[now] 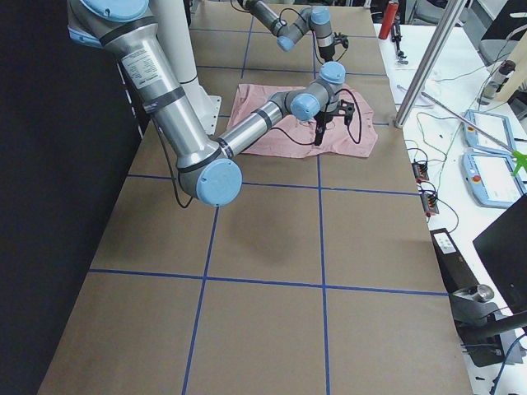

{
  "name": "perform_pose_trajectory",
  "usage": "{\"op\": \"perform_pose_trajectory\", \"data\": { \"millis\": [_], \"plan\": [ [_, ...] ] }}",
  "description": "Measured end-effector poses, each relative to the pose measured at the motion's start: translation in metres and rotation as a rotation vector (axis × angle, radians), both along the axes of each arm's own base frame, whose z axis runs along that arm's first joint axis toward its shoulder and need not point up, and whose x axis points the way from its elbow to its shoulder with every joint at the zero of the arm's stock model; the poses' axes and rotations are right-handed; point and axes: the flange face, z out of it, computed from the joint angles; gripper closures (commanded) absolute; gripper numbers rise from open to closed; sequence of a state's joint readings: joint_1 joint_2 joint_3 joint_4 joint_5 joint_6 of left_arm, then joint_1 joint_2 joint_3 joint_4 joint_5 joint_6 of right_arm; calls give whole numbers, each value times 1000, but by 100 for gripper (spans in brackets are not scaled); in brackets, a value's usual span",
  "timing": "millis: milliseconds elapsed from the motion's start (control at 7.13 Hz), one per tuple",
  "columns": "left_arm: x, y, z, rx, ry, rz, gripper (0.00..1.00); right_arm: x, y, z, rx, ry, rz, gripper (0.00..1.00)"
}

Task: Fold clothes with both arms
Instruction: 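Reach the left gripper to the other sleeve while the right gripper withdraws, then fold the sleeve nearest the left gripper inward over the shirt body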

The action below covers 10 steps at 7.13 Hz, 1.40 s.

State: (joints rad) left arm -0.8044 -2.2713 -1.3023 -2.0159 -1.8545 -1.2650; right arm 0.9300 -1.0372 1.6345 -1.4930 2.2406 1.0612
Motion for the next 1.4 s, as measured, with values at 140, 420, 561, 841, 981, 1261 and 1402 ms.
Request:
{"op": "perform_pose_trajectory", "data": {
  "millis": [140,420,561,841,981,1261,1402],
  "plan": [
    [31,-1,-23,-33,16,-2,100,1,1,4,-3,0,-2,0],
    [82,-19,-64,-76,38,-23,98,2,3,8,-4,0,-6,0],
    [91,-26,-67,-72,47,-38,1,2,4,8,-2,-2,-8,0],
    [97,-29,-68,-51,62,-40,0,-2,7,7,0,-1,-11,0],
    [95,-26,-77,-33,83,-38,0,-3,8,8,0,0,-13,0],
    [75,-4,-102,9,149,-16,0,-9,21,14,-2,0,-27,0],
    [57,17,-101,14,174,12,0,-13,39,20,8,-12,-39,0]
  ]
}}
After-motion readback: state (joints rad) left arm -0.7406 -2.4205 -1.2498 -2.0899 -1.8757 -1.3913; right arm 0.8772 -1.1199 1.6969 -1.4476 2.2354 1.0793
